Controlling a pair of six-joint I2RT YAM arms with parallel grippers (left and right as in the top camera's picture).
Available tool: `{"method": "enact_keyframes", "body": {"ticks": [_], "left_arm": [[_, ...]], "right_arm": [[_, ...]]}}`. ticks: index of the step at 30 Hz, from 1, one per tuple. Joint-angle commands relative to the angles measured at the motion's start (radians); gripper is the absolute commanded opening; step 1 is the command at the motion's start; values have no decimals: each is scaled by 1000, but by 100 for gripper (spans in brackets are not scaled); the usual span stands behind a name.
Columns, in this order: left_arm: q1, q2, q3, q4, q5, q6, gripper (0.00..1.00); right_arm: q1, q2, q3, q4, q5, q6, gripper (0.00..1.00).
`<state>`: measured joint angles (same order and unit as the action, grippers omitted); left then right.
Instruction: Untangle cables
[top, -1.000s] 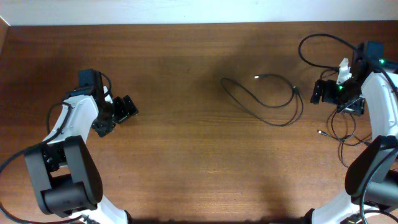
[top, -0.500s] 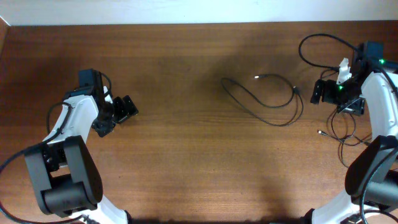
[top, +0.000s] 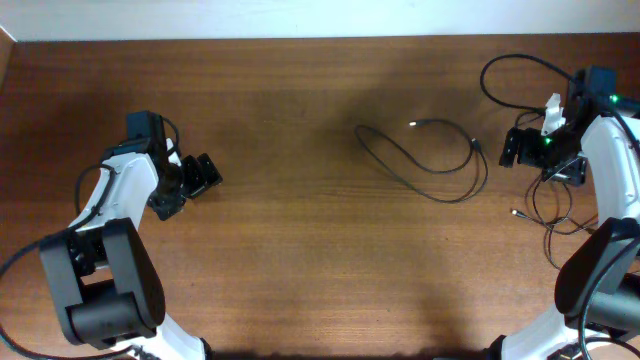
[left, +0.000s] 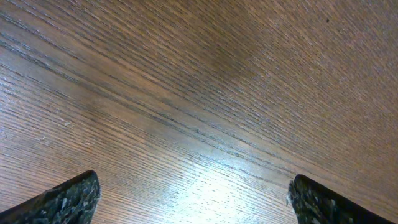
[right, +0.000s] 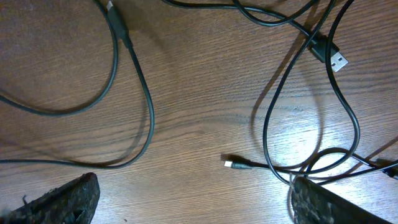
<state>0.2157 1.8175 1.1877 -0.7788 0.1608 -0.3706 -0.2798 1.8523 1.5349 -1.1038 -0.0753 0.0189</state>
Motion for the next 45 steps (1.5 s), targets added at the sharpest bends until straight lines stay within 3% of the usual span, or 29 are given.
{"method": "enact_keyframes", "body": {"ticks": [1,5,19,39,45], "left_arm": [[1,-17,12,-1,7,-3,99],[1,-17,12,0,7,-3,99],[1,-17,12,-1,7,-3,99],[1,-17,12,-1,7,-3,99],[1,-17,12,-1,7,-3,99]], "right_arm": [[-2,2,-7,0,2,0,99],[5,-18,-7,0,2,0,98],[144,-531,-7,-1,2,0,98],[144,-555,-7,-1,2,0,98],[144,-662,-7,-1,2,0,98]]}}
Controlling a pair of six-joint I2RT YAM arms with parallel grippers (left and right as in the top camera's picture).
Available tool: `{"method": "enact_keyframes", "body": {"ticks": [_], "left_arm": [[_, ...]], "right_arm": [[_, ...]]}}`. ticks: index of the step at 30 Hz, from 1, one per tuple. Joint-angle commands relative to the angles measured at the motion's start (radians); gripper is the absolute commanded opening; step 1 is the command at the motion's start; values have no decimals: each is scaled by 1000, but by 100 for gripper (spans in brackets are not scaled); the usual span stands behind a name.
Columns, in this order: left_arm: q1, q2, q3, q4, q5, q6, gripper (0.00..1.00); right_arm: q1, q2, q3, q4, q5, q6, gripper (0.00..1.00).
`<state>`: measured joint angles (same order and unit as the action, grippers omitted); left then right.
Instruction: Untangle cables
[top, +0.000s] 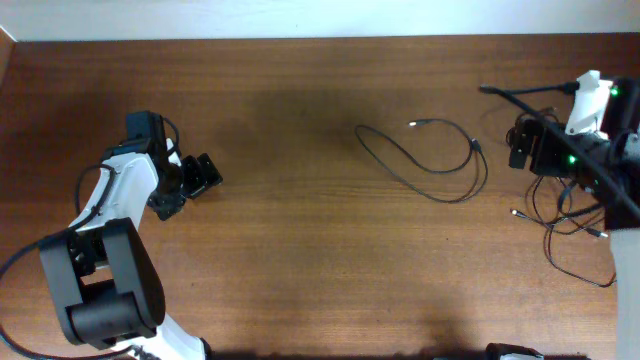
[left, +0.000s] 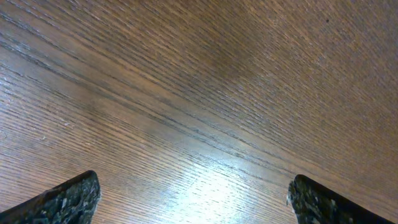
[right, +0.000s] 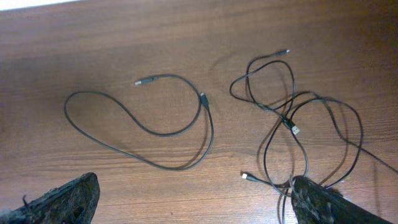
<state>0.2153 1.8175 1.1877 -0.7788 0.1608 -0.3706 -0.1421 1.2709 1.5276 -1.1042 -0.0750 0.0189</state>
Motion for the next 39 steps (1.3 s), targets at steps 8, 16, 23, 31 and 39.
{"method": "enact_keyframes", "body": {"ticks": [8,16,23,31,39], "left_arm": [[2,-17,12,-1,7,-3,99],[2,-17,12,-1,7,-3,99],[2,-17,12,-1,7,-3,99],[2,-17,12,-1,7,-3,99],[2,-17,12,-1,7,-3,99]], "right_arm": [[6,-291,0,-1,1,0,99],[6,-534,-6,-14,64,-14,99],[14,-980,-434,161,47,-75,98],[46,-1266,-916,661,4,-76,98],[47,-1267,-1309,1221,-1,-75,98]]}}
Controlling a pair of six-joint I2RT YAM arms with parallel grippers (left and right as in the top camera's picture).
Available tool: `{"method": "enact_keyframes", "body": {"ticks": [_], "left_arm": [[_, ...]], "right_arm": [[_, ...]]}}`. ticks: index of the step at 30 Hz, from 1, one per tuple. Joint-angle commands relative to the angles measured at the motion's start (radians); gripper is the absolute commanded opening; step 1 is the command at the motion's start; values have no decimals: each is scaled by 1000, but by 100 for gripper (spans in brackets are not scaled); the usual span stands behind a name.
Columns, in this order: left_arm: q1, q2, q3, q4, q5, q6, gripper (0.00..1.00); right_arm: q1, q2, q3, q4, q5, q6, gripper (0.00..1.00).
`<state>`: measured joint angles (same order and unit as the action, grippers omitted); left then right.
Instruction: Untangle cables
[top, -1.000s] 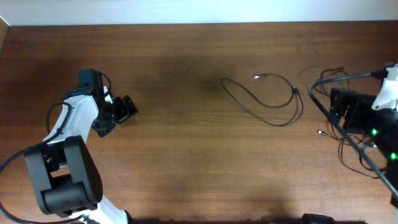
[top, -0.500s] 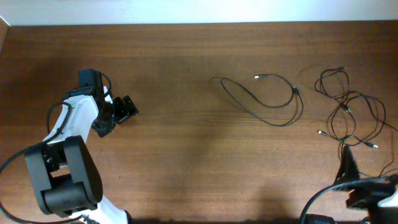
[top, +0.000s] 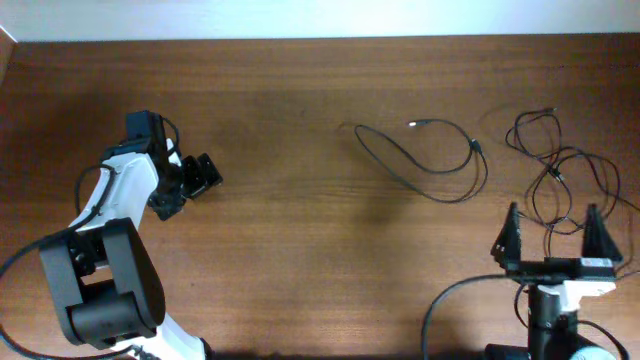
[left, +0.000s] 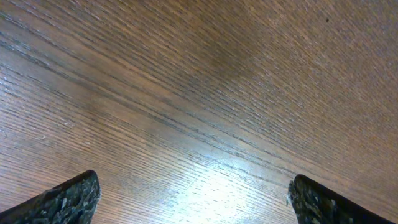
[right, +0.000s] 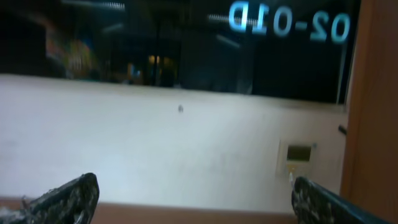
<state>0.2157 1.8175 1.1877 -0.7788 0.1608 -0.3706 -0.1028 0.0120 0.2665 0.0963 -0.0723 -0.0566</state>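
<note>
One black cable (top: 445, 171) lies alone in an open loop at the table's middle right. Several more thin black cables (top: 555, 175) stay knotted together at the far right. My right gripper (top: 551, 235) is open at the front right edge, on the near side of the knot and apart from it. Its wrist view shows the right gripper (right: 193, 202) with empty fingers in front of a white wall, no cable in sight. My left gripper (top: 211, 176) is open at the left, far from both cables. In its wrist view the left gripper (left: 193, 199) hangs over bare wood.
The wooden table (top: 300, 260) spans the overhead view, with a white wall strip along its far edge. The left arm's body (top: 100, 280) fills the front left corner. A dark window (right: 186, 37) with reversed lettering shows above the wall.
My right arm has gone from over the knotted cables at the far right to the front right edge. Its camera now faces the wall. The knot is uncovered. The left arm has not moved.
At first my right gripper hung open, low over the knotted cables at the right. Then it stood higher, seeing both the loop and the knot. Now it is at the front edge, empty. The cables and the left arm kept their places.
</note>
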Motion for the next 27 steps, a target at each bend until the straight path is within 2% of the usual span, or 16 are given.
{"method": "enact_keyframes", "body": {"ticks": [1,10,14,27], "left_arm": [[1,-17,12,-1,7,-3,99],[1,-17,12,-1,7,-3,99],[1,-17,12,-1,7,-3,99],[1,-17,12,-1,7,-3,99]], "right_arm": [[7,-8,-80,20,0,1,98],[8,-8,-261,-14,66,47,98],[18,-8,-261,-179,101,68,98],[18,-8,-261,-176,104,69,99]]}}
